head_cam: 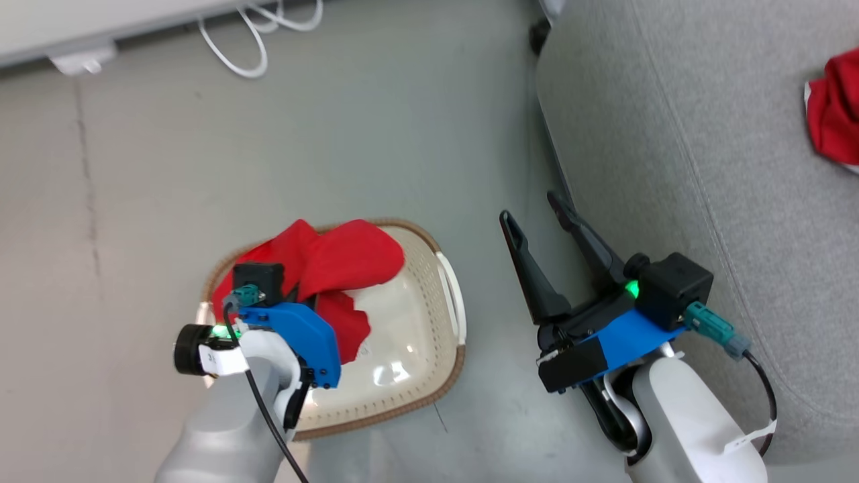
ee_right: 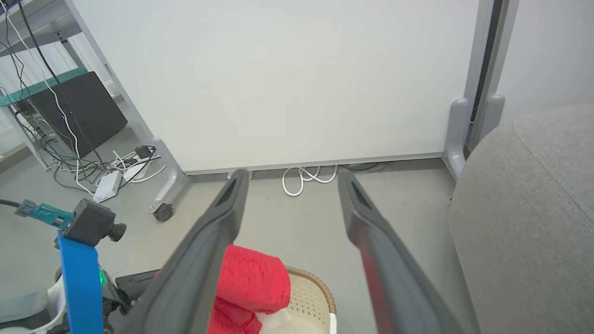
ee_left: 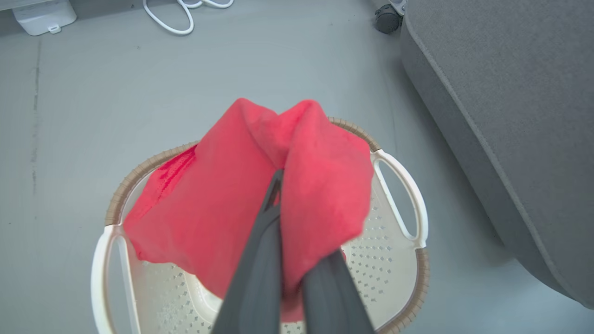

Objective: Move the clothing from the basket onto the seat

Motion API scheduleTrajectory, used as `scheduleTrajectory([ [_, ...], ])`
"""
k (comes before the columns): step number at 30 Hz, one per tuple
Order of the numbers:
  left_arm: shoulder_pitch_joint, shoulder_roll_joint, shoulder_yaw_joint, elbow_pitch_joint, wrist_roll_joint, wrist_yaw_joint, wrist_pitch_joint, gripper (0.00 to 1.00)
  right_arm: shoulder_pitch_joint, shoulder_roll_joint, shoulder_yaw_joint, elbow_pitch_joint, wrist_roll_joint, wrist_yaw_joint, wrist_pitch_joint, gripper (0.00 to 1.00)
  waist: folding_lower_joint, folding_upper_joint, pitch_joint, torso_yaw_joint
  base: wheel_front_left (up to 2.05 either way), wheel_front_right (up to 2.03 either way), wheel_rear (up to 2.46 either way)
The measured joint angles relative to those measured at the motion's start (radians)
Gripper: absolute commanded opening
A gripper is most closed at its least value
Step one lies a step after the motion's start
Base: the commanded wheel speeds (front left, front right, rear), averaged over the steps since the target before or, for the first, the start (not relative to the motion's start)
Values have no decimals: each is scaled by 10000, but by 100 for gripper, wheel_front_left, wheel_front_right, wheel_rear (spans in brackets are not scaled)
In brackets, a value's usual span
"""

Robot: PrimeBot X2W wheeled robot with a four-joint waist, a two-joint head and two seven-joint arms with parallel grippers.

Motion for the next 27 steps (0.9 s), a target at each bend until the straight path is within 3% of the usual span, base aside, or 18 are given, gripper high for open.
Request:
scheduleTrajectory([
  [15,128,-15,-2115,-2362,-1363,-111,-395,0,1005,0,-142,345,196,0,426,100,-2,0,-2494,990,0,0,0],
  [27,-686,-19,-3547,-3860,-1799,130,-491,0,1537,0,-230,355,422,0,581,100,-1,0,-3457,1287,0,0,0],
])
